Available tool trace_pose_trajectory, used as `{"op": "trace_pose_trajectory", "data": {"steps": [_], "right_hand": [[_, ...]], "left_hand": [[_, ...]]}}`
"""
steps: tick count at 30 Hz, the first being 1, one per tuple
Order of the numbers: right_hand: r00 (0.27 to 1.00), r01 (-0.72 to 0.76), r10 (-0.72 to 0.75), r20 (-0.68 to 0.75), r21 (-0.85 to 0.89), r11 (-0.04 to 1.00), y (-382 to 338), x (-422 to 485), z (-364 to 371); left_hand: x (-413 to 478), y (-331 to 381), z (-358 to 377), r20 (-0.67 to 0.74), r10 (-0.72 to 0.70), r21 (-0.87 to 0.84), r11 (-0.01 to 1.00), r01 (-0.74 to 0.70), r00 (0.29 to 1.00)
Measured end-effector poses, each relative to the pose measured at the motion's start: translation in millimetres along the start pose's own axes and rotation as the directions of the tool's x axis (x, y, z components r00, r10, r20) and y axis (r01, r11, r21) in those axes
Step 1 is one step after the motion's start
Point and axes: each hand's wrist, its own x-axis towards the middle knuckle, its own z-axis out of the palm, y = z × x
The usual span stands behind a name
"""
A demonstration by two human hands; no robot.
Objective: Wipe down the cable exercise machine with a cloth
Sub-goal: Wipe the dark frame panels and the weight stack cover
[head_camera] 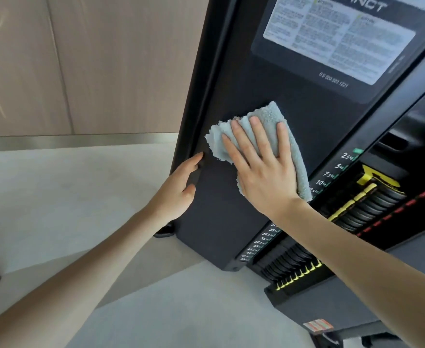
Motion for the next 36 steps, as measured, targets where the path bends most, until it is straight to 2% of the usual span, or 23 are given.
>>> {"op": "trace_pose_trajectory", "data": {"steps": [12,20,22,26,28,30,33,36], "right_hand": [[0.965,0.234,-0.222,0.137,-0.083,0.969,-100.5,-70.6,43.8],[0.92,0.337,-0.312,0.238,-0.069,0.939,-166.1,-106.4,69.1],[0.938,0.281,-0.265,0.224,-0.045,0.959,-178.6,-111.0,73.5],[0.971,0.077,-0.092,0.222,0.076,0.994,-186.0,-104.9,67.9],[0.971,0.067,-0.08,0.223,0.065,0.996,-176.3,-101.9,62.4],[0.974,0.086,-0.095,0.206,0.05,0.995,-152.4,-93.7,54.0],[0.987,0.013,-0.02,0.157,0.049,0.999,-104.7,-71.4,35.1],[0.992,-0.072,0.06,0.113,0.105,0.992,-65.0,-43.2,15.2]], "left_hand": [[-16.7,-75.0,20.0,0.063,-0.038,0.006,0.999,0.037,0.997],[-22.3,-87.1,25.9,0.097,-0.029,0.089,0.996,0.02,0.995],[-23.2,-85.1,25.7,0.107,-0.046,0.098,0.995,0.035,0.993],[-24.1,-76.8,23.8,0.105,-0.069,0.118,0.991,0.057,0.992],[-23.9,-71.2,21.5,0.088,-0.056,0.112,0.993,0.046,0.995],[-23.9,-67.3,18.9,0.027,-0.046,0.079,0.996,0.044,0.999],[-27.5,-60.2,22.4,-0.104,-0.031,0.055,0.998,0.037,0.994],[-32.8,-38.9,30.9,-0.246,0.12,0.124,0.988,-0.091,0.962]]}}
